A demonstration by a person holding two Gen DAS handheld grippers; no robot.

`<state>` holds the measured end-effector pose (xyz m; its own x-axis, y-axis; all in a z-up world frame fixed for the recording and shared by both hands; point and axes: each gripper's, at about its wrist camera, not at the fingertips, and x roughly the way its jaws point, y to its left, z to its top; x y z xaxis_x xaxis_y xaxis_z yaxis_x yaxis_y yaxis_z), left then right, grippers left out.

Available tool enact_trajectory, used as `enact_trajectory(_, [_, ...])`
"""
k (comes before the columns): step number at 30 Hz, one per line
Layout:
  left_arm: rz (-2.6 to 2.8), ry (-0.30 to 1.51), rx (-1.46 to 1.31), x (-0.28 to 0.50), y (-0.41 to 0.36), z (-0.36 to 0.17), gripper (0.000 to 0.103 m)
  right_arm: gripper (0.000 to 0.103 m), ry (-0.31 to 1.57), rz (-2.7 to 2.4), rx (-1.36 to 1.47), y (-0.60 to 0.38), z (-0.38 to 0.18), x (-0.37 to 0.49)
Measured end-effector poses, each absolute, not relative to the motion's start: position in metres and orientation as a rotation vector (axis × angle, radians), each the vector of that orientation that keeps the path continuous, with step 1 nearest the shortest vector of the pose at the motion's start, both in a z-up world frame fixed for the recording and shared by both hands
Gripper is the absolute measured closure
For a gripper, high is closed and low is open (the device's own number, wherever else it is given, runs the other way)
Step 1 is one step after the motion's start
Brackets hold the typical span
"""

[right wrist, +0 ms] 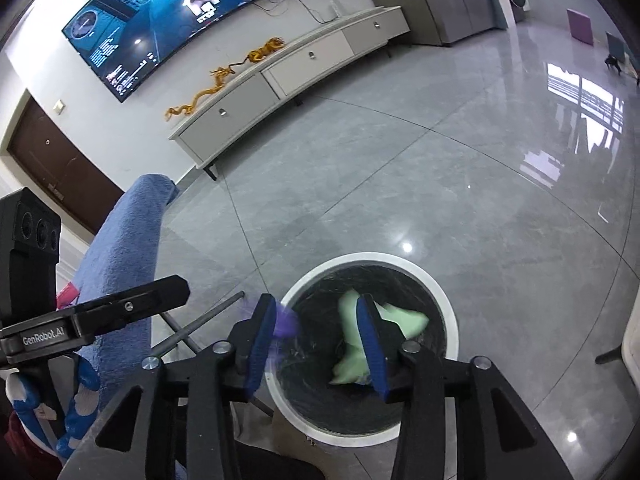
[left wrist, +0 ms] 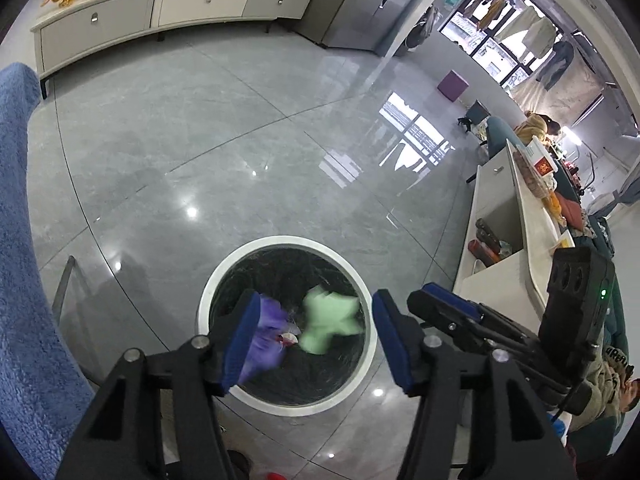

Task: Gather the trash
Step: 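Carry both wrappers over the trash bin and open both tools, then move both open tools back over the remaining wrappers on the rug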

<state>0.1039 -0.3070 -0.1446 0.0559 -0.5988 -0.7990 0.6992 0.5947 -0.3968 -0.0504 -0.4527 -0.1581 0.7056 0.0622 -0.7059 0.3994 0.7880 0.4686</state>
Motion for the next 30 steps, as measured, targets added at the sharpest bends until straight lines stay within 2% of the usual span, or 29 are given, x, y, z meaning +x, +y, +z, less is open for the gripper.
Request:
enact_trajectory(14, [-0.975, 1.006, 0.144, 0.078, -0.286, -0.114, 0.047, 0.061, 0.750, -0.211, 0.624, -0.446, -0.140, -0.058])
enact_trajectory(30, [-0.825, 0.801, 0.150, 0.054, -0.192, -0.046, 0.047, 0.058, 0.645, -0.149, 0.537, -0.404, -0.080, -0.071])
